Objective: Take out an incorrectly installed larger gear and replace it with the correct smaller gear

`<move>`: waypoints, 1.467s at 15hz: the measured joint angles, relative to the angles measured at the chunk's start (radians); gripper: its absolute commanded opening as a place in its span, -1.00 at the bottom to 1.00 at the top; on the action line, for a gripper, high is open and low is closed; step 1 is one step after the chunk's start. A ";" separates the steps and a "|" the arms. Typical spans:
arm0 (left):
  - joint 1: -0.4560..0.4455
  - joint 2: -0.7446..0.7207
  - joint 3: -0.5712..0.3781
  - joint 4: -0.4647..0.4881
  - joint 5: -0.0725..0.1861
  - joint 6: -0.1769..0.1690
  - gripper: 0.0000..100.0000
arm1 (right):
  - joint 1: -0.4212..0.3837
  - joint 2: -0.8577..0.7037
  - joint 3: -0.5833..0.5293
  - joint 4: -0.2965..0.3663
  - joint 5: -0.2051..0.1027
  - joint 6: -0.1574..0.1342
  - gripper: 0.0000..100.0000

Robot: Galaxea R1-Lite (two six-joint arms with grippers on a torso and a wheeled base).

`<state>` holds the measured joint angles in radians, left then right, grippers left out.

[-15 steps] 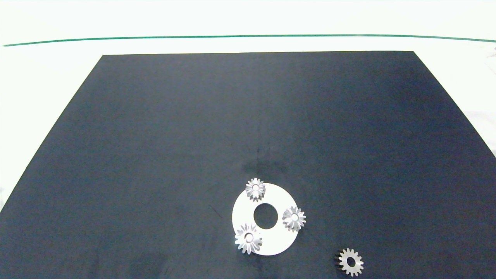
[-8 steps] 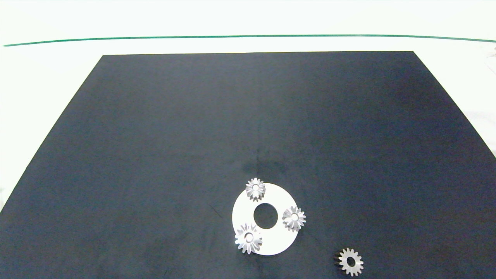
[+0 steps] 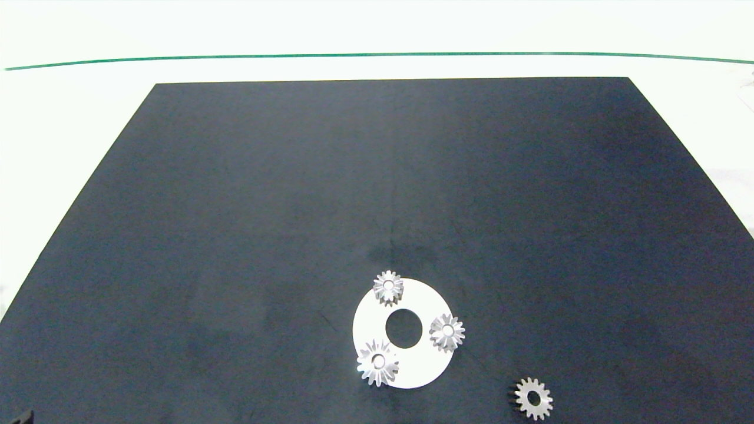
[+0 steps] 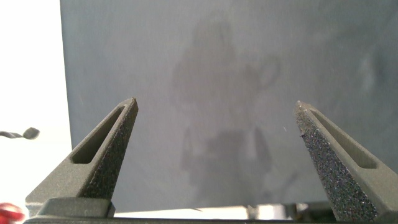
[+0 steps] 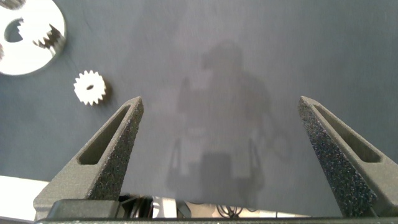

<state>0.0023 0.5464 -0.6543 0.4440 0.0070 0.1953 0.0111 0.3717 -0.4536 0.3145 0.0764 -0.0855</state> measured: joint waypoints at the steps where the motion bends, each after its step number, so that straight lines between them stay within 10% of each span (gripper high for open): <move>1: -0.028 0.069 -0.040 0.000 0.000 0.031 1.00 | 0.000 0.053 -0.048 -0.001 0.006 0.000 1.00; 8: -0.493 0.500 -0.176 -0.048 0.006 0.040 1.00 | 0.001 0.188 -0.086 0.000 0.027 0.027 1.00; 16: -0.893 0.779 -0.319 -0.089 0.164 -0.064 1.00 | 0.001 0.179 -0.073 -0.001 0.024 0.077 1.00; 20: -1.010 0.900 -0.349 -0.086 0.181 -0.100 1.00 | 0.001 0.162 -0.071 0.000 0.024 0.079 1.00; 22: -1.048 0.966 -0.379 -0.070 0.247 -0.148 1.00 | 0.001 0.156 -0.064 -0.001 0.021 0.077 1.00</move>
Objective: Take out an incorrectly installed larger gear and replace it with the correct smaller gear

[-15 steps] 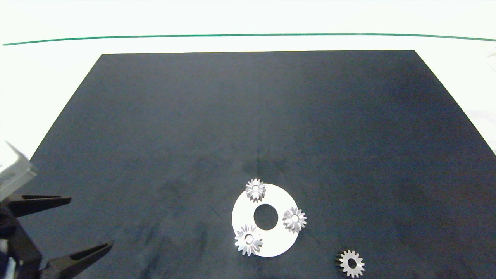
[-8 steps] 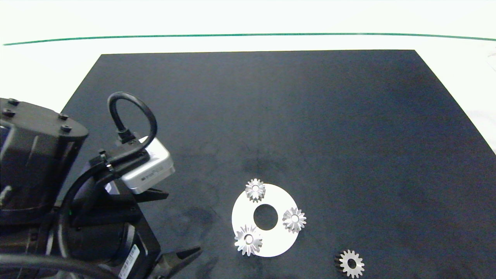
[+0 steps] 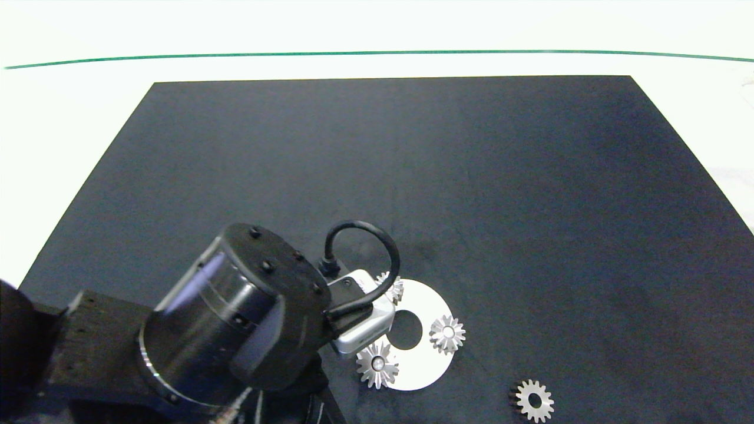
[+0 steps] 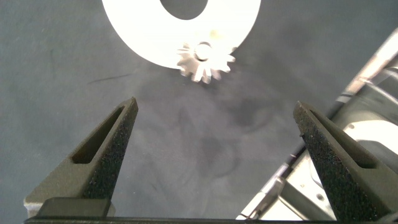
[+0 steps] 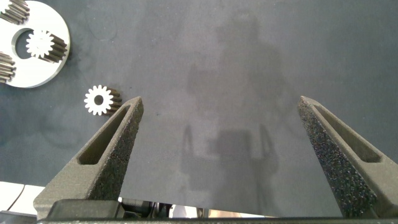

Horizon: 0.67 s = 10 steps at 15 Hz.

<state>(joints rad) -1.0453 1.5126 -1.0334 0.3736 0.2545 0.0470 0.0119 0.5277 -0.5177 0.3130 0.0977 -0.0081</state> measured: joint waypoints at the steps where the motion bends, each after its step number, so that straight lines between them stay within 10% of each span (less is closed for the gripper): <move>1: -0.007 0.026 -0.028 0.017 0.022 -0.013 1.00 | 0.000 -0.004 0.003 0.000 0.000 -0.001 1.00; 8: -0.053 0.170 -0.298 0.291 0.097 -0.026 1.00 | 0.000 -0.024 0.007 0.000 0.000 -0.003 1.00; 10: -0.055 0.227 -0.326 0.285 0.174 -0.022 1.00 | 0.000 -0.025 0.012 0.000 0.000 -0.003 1.00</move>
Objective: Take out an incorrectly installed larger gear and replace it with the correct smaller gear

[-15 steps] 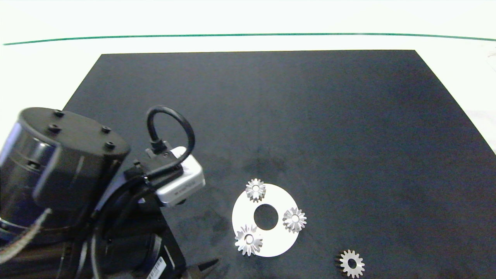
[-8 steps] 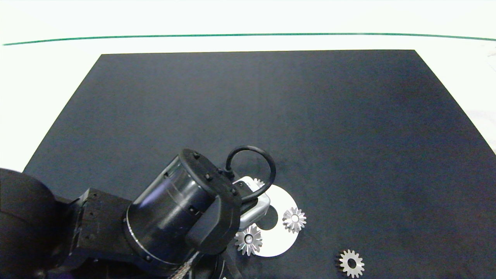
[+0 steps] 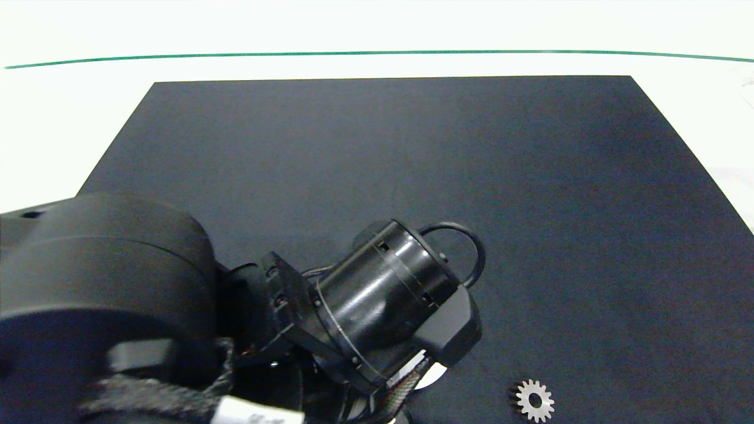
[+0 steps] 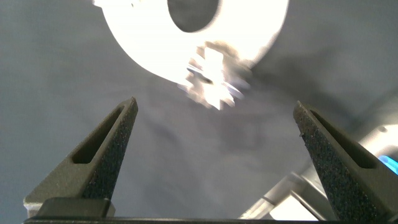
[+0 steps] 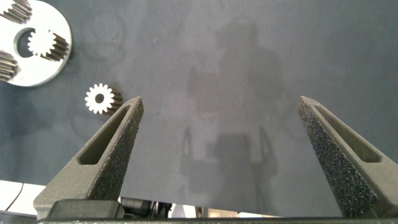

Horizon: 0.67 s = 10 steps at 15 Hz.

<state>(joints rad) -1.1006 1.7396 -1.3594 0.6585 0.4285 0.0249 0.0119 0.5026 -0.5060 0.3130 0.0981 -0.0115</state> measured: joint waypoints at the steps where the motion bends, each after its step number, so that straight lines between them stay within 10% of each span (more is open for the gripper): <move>1: 0.002 0.022 -0.008 -0.009 0.020 0.003 1.00 | 0.000 0.000 0.002 0.000 0.000 0.000 1.00; 10: 0.030 0.105 -0.008 -0.050 0.024 0.029 1.00 | 0.001 0.000 0.010 0.000 0.002 -0.001 1.00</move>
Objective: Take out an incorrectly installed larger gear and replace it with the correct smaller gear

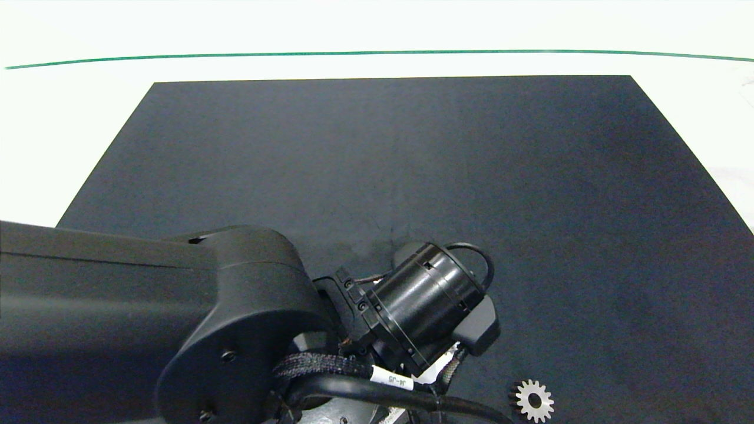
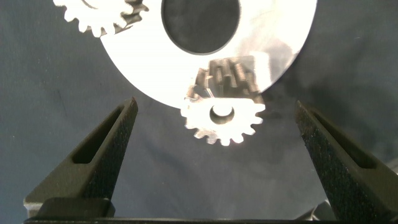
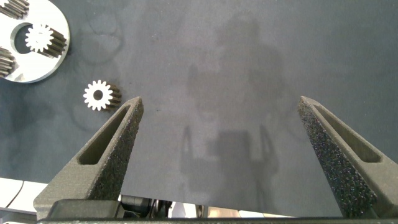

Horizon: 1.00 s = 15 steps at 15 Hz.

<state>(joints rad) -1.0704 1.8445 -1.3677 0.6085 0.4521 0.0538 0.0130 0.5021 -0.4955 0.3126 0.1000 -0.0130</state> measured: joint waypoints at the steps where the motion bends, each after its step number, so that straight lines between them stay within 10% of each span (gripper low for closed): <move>1: 0.003 0.003 0.001 0.000 0.000 0.001 1.00 | 0.000 0.000 0.000 0.000 0.000 0.000 1.00; 8: 0.028 0.022 0.047 -0.045 -0.004 0.003 0.84 | 0.000 0.000 0.006 0.000 0.003 0.000 1.00; 11: 0.028 0.022 0.054 -0.045 -0.060 0.001 0.72 | 0.000 0.002 0.012 0.000 0.003 0.000 1.00; 15: 0.027 0.020 0.035 -0.043 -0.066 0.000 0.57 | 0.000 0.004 0.018 -0.001 0.003 0.000 1.00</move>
<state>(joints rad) -1.0434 1.8640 -1.3326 0.5655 0.3862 0.0538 0.0130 0.5066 -0.4772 0.3111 0.1034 -0.0130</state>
